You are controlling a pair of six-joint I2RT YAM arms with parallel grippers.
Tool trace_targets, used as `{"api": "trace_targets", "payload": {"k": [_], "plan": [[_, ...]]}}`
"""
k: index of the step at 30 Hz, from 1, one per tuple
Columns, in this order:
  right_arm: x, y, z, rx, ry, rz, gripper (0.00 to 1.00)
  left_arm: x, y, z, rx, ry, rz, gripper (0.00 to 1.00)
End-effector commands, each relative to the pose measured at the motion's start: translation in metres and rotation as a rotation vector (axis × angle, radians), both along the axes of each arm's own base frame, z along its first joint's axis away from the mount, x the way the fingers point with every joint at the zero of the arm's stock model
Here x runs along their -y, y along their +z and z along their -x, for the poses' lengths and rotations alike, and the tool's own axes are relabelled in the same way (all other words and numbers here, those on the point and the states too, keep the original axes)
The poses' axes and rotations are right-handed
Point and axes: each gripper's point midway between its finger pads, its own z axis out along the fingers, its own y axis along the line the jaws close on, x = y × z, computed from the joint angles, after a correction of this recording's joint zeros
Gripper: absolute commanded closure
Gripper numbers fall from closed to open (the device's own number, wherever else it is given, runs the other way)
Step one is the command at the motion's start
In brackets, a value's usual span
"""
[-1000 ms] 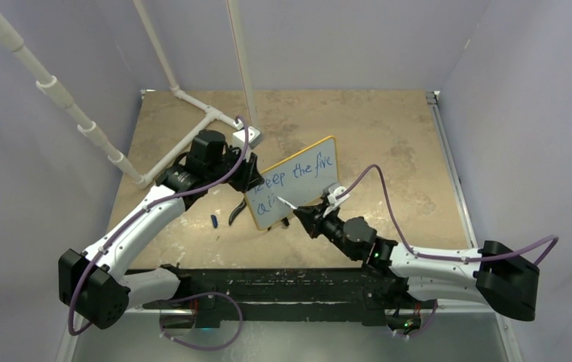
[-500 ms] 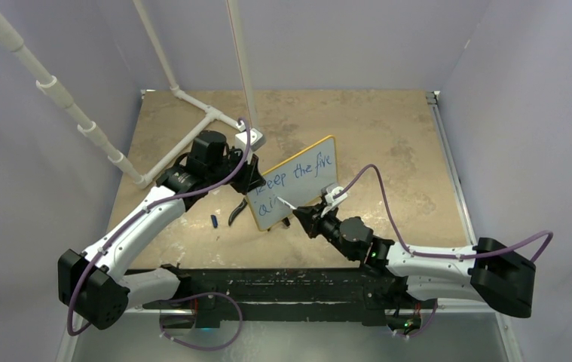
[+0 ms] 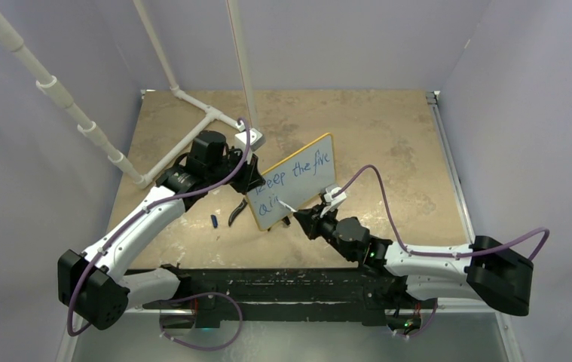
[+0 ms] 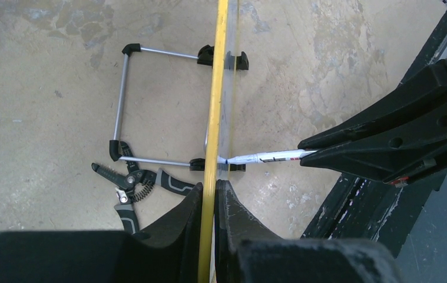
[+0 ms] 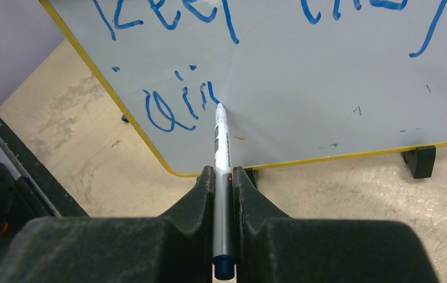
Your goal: Write a sentence on the whiteboard
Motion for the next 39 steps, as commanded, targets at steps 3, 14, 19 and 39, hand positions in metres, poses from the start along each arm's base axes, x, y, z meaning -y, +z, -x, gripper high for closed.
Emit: {"api": "trace_targets", "payload": {"k": [3, 14, 19, 39], "plan": [[0.006, -0.003, -0.009, -0.011, -0.06, 0.026, 1.0, -0.005, 0.011, -0.007, 0.062, 0.024, -0.001, 1.0], [0.004, 0.017, -0.013, 0.027, -0.071, -0.014, 1.0, -0.004, 0.01, -0.006, 0.06, 0.021, 0.0, 1.0], [0.001, 0.037, -0.017, 0.075, -0.076, -0.043, 1.0, -0.004, 0.01, -0.006, 0.058, 0.019, 0.0, 1.0], [0.009, 0.056, -0.02, 0.121, -0.108, -0.081, 1.0, -0.006, 0.007, -0.008, 0.058, 0.036, -0.01, 1.0]]}}
